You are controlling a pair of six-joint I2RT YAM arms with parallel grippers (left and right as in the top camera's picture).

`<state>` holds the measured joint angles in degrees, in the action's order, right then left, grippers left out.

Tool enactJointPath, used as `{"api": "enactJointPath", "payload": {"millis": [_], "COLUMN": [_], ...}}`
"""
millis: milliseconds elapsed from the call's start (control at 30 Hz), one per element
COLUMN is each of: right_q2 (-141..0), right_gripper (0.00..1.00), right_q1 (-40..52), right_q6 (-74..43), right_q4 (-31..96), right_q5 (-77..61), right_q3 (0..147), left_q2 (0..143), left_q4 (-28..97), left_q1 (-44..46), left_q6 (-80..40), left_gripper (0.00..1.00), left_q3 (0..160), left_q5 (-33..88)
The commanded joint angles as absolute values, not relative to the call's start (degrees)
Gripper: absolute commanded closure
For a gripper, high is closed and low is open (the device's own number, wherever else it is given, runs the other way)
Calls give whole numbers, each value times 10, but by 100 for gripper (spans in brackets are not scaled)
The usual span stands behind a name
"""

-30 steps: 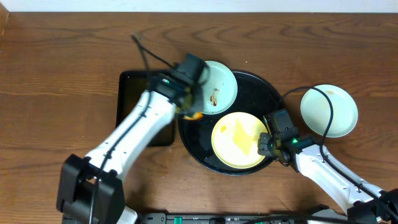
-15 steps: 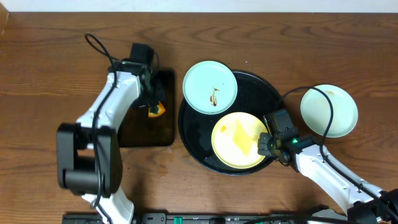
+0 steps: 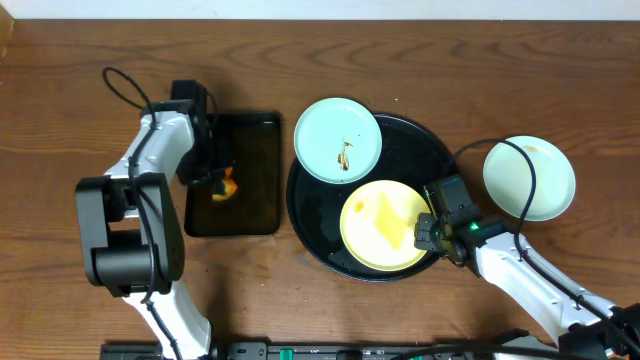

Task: Clean dirty plates on tray and stack at the side
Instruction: 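Return the sponge to the black tray with the left gripper, then lift the yellow plate with the right gripper and stack it on the green plate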

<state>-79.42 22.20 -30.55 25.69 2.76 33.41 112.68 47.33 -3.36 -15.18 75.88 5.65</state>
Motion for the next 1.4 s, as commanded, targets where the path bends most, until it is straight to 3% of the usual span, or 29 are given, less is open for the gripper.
{"api": "enactJointPath", "payload": {"millis": [0,100,167,600,900,1167,1233,1367], "right_q2": [-795,-795,-795,-795,-795,-795,-795,-793], "right_gripper": [98,98,98,98,94,94,99,99], "right_q1": [222,222,222,222,222,222,222,222], "right_q6": [-297,-297,-297,-297,-298,-308,-308,-312], "right_q4": [262,262,262,263,266,260,256,251], "right_q5": [45,45,45,45,40,44,45,39], "right_q3": [329,329,329,329,329,328,328,329], "left_q2": [1140,1140,1140,1136,1123,1123,1123,1123], "left_q4": [477,473,475,491,493,503,503,505], "left_q1": [-34,-14,-2,9,11,11,11,11], "left_q6": [-121,-20,1,-159,-94,-95,-95,-95], "left_gripper": [93,93,93,93,92,93,92,92], "left_q3": [760,760,760,760,760,760,760,760], "left_q5": [121,240,237,-39,92,101,101,101]}}
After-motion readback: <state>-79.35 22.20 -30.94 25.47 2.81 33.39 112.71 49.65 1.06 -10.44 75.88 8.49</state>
